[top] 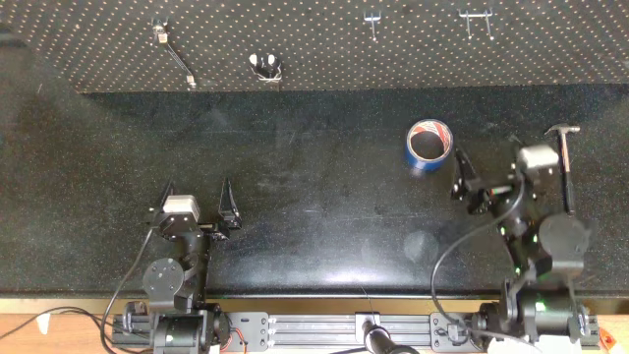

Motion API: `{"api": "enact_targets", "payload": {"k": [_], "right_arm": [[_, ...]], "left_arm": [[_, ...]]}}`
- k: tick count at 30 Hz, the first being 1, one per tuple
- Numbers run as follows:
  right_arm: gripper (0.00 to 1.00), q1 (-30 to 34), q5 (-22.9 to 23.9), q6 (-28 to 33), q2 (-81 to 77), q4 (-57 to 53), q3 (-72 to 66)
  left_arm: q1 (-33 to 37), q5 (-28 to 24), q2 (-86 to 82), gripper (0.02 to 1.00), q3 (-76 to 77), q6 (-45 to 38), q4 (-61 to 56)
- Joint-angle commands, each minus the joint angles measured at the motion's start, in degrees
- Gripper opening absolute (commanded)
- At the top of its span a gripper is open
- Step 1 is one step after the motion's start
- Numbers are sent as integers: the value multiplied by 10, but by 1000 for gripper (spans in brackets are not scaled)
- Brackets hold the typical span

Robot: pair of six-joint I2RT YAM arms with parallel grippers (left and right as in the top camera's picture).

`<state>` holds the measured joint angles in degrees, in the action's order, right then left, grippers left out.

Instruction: Place Tools Onto Pegboard

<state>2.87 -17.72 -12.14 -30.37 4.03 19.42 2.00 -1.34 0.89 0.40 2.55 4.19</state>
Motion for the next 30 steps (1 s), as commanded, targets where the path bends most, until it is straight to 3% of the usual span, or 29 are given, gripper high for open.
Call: {"api": "enact_targets", "payload": {"k": [1,5,18,25,30], "right_arm": [[976,-14,-52,-29,-105,-47,80],[976,-56,43,-41,-220,-189,190],[976,-197,184,-41,-490,-326,341],[976,-231,203,-43,-573,-340,389],[976,-236,214,-78,-611,-355,414]], "left_arm": [[2,-9,-7,996,-1,-11,4],[2,-9,-7,996,-1,-11,4],[2,-9,-7,996,-1,-11,4],[2,-9,-7,996,-1,-11,4],[2,-8,-7,996,-1,-11,4]]}}
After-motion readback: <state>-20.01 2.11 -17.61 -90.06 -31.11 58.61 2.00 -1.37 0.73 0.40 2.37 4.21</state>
